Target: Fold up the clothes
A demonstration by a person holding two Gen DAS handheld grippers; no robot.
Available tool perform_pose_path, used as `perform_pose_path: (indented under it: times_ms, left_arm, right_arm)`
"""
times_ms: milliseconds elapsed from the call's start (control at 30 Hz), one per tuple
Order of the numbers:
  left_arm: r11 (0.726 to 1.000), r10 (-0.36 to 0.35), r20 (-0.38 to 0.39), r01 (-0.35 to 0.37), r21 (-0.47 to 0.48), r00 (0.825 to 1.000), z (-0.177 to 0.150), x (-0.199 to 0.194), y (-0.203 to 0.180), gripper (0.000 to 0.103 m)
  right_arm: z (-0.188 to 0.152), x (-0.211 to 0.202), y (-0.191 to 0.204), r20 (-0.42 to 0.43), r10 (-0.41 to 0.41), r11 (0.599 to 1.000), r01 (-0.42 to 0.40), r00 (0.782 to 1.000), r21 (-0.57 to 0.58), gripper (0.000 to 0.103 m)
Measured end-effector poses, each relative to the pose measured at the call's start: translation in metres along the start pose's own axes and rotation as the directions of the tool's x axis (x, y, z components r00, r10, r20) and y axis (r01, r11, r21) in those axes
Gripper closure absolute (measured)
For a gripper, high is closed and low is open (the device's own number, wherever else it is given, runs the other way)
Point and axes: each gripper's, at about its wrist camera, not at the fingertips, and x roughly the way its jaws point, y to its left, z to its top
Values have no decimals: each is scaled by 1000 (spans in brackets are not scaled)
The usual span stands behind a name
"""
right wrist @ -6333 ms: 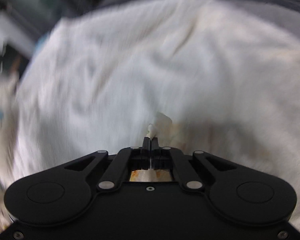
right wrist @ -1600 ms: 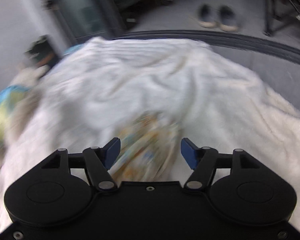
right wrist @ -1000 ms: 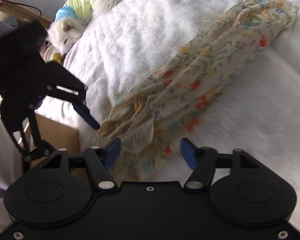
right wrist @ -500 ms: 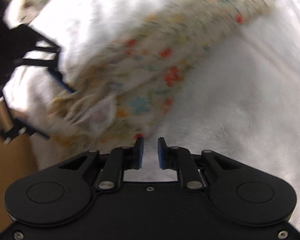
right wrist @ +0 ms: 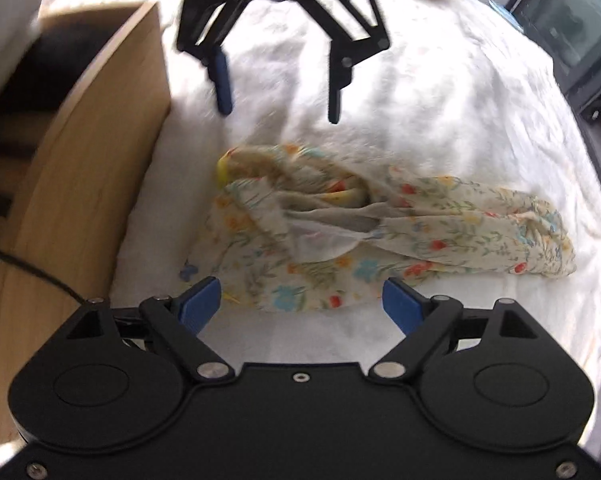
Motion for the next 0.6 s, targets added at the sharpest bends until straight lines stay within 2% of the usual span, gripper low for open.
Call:
perform_pose_path:
  times_ms: [100, 233, 333, 400, 433, 500, 533, 567, 600]
  left_arm:
    - [999, 13, 5, -13, 36, 1000, 3, 14, -8, 19]
    - [999, 25, 31, -26, 25, 999, 7, 24, -4, 20]
    - [991, 60, 27, -63, 119, 998, 9, 39, -11, 26]
    - [990, 25, 25, -28, 136, 999, 8, 46, -13, 38]
    - [991, 10, 24, -13, 133, 1000, 8, 48, -12, 40]
    - [990, -28, 33, 23, 137, 999, 8, 51, -10, 57]
    - [991, -52, 32, 47, 126, 998, 7, 51, -8, 61]
    - [991, -76, 32, 72, 113, 997, 7, 51, -6, 65]
    - [993, -106, 26, 104, 63, 994, 6, 52, 1, 71]
  right_arm:
    - [-3, 25, 27, -16, 34, 997, -35, 999, -62, 18]
    - [-9, 38, 40, -38, 44, 991, -48, 998, -124, 35]
    - [-11, 46, 36, -47, 29, 992, -35, 998, -123, 37]
    - [-13, 49, 33, -44, 26, 991, -32, 999, -131, 37]
    - [-13, 51, 33, -45, 28, 990, -34, 999, -140, 37]
    - [-14, 54, 32, -39, 27, 987, -33, 999, -157, 38]
    - [-13, 56, 29, -39, 39, 989, -44, 998, -138, 45]
    - [-13, 58, 25, -40, 52, 991, -56, 998, -118, 58]
    - [-12, 58, 20, -43, 77, 993, -80, 996, -81, 63]
